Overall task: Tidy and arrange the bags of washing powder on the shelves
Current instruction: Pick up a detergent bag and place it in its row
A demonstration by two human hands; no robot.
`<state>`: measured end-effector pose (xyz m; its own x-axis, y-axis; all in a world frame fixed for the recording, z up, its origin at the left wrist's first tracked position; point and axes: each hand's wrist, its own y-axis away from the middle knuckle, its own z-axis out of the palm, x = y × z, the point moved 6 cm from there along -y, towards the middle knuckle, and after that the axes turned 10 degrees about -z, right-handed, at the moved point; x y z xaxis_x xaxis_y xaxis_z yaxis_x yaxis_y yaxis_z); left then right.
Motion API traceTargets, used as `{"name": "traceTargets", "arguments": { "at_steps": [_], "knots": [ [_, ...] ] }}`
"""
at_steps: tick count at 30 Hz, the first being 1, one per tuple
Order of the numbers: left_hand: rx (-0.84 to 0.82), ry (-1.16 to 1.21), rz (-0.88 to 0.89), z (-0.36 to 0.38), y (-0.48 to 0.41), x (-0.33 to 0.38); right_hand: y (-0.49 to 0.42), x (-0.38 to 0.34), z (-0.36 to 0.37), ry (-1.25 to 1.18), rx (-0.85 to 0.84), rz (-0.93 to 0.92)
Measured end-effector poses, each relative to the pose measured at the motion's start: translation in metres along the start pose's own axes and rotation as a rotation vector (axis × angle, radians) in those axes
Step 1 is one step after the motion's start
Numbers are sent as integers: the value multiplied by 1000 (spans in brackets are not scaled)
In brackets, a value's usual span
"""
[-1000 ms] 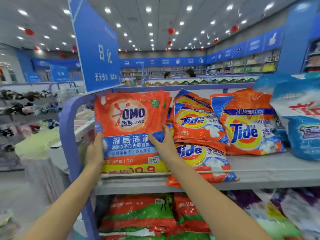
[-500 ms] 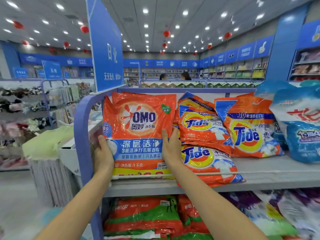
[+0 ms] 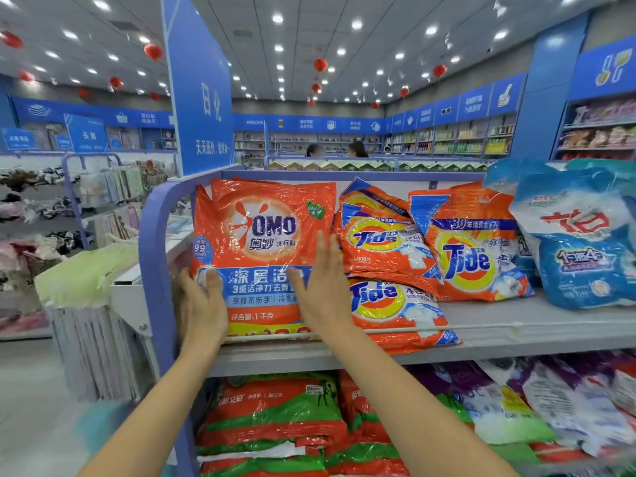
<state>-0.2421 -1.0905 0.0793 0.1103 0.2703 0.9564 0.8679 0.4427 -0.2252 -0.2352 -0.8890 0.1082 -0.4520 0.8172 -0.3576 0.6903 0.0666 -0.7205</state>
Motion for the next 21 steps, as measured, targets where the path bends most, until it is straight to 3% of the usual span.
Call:
{"name": "traceTargets", "arguments": {
  "at_steps": [4,10,13,16,21],
  "knots": [
    [-17,-1,-66,3,-12,-7,2,12,13,209,-215,-25],
    [-48,-41,-156,5,-13,-9,4,10,3,258,-220,4],
    [8,-157,29,1,1,3,20,-2,-24,197,-91,-50],
    [80,-222,361,3,43,25,48,-6,-62,67,66,-64],
    [-7,-50,646,17,127,37,119,15,-127,-45,344,-33]
  ]
}}
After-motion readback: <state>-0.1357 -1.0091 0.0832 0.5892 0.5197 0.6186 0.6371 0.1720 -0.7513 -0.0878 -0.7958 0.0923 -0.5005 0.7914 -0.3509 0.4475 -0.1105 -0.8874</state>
